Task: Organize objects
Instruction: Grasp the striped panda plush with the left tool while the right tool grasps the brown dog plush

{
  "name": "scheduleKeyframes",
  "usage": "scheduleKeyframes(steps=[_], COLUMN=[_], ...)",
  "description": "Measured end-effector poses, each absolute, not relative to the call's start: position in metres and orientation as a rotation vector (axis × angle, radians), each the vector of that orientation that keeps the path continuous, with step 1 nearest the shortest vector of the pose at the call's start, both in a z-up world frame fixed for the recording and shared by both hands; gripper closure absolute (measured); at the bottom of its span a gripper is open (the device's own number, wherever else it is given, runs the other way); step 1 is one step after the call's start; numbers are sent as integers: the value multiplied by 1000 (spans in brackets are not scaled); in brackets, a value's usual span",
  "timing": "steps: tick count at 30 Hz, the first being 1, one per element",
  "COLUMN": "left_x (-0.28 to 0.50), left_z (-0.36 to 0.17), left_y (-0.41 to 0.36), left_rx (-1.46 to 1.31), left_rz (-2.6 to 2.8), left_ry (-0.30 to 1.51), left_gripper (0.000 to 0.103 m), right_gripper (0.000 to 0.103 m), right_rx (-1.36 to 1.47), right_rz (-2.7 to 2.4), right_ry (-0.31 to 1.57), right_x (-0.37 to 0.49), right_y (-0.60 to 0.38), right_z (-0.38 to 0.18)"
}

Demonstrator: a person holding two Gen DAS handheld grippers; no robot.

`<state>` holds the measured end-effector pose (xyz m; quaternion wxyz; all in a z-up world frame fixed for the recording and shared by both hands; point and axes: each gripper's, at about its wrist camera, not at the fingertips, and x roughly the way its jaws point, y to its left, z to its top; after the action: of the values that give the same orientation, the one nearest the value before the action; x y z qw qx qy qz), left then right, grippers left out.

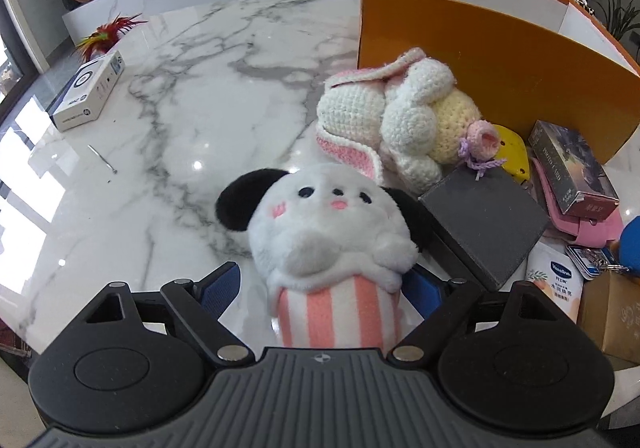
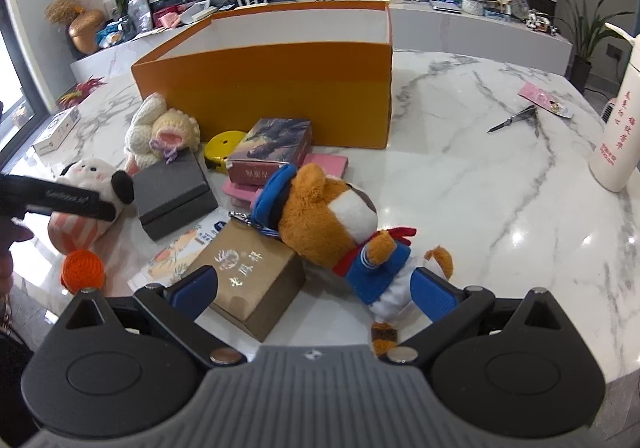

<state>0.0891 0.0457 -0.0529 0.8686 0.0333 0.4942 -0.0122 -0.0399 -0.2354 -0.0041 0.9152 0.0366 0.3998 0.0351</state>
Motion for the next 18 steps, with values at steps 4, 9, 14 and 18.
scheduleKeyframes(steps=[4, 9, 14, 18], left_x=[92, 94, 94, 95], left_z=[-59, -66, -65, -65], left_y=[47, 49, 49, 49], left_rx=[49, 24, 21, 17], left_rz=[-33, -52, -51, -53], left_ry=[1034, 1057, 1060, 1059], left_gripper=[5, 17, 17, 19], right_gripper=[1, 1, 1, 1], right_rx=[104, 73, 26, -165], right_rz=[101, 134, 265, 367], right_ry=[821, 881, 930, 920], right_x=[-35, -19, -7, 3], right_y=[-253, -277, -282, -270], right_z=[-5, -4, -6, -5])
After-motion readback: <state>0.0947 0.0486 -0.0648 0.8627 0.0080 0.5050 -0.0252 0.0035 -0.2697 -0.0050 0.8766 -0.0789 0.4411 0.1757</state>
